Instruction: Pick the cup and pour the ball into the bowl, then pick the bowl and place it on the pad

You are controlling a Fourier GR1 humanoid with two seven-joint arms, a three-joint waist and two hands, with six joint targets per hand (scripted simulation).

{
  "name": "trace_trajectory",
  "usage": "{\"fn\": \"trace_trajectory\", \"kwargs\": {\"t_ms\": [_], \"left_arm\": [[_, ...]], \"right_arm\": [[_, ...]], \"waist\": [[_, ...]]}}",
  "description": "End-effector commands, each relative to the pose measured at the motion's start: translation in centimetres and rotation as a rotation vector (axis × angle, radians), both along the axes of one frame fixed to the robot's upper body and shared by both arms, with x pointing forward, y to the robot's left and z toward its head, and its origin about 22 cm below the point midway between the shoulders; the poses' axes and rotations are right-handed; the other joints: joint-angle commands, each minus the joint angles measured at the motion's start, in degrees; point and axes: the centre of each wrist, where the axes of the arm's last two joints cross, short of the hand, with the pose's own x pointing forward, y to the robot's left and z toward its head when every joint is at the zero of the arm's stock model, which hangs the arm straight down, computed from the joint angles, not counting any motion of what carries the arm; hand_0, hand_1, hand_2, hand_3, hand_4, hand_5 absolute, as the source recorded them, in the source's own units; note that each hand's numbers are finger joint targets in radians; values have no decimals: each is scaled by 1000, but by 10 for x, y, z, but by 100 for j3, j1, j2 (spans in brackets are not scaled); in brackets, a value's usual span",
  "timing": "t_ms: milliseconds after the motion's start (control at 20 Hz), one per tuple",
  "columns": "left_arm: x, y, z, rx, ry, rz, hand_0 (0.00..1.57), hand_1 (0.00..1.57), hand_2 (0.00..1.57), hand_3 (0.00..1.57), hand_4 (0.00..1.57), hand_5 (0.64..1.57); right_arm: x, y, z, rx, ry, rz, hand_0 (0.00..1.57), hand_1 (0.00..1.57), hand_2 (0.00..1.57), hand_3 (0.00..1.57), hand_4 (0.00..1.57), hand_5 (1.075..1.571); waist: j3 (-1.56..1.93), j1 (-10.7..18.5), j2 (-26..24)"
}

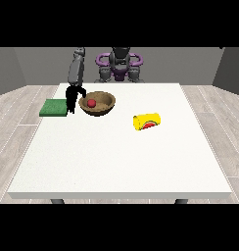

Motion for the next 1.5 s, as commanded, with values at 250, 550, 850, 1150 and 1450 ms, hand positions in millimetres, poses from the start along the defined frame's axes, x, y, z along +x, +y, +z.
{"fn": "trace_trajectory", "kwargs": {"t_ms": [250, 550, 850, 1150, 1450], "left_arm": [[-21, 28, 13, 8, -76, 20, 0, 0, 0, 0, 1013, 1539], [-25, 26, 28, -5, -59, 37, 0, 0, 0, 0, 1024, 1536], [-35, 51, 22, -13, -53, 37, 0, 0, 0, 0, 1022, 1543], [-38, 51, 44, -18, -102, -21, 0, 0, 0, 0, 1028, 1529], [-37, 52, 48, -22, -102, -15, 0, 0, 0, 0, 1143, 1520]], "right_arm": [[16, 0, -1, -9, -58, -3, 0, 0, 0, 0, 469, 1548], [16, 38, -17, -5, -27, 51, 0, 0, 0, 0, 444, 1547], [11, 44, -25, -8, -4, -21, 0, 0, 0, 0, 498, 1556], [-26, -11, -41, -200, 258, -189, 1571, 1571, 1571, 1571, 944, 1471], [-18, -45, -15, -335, 292, -239, 1571, 1571, 1571, 1365, 960, 1536]], "waist": [[0, -25, 505], [2, -110, 281], [0, -75, 302], [-16, 279, 690], [-28, 218, 559]]}}
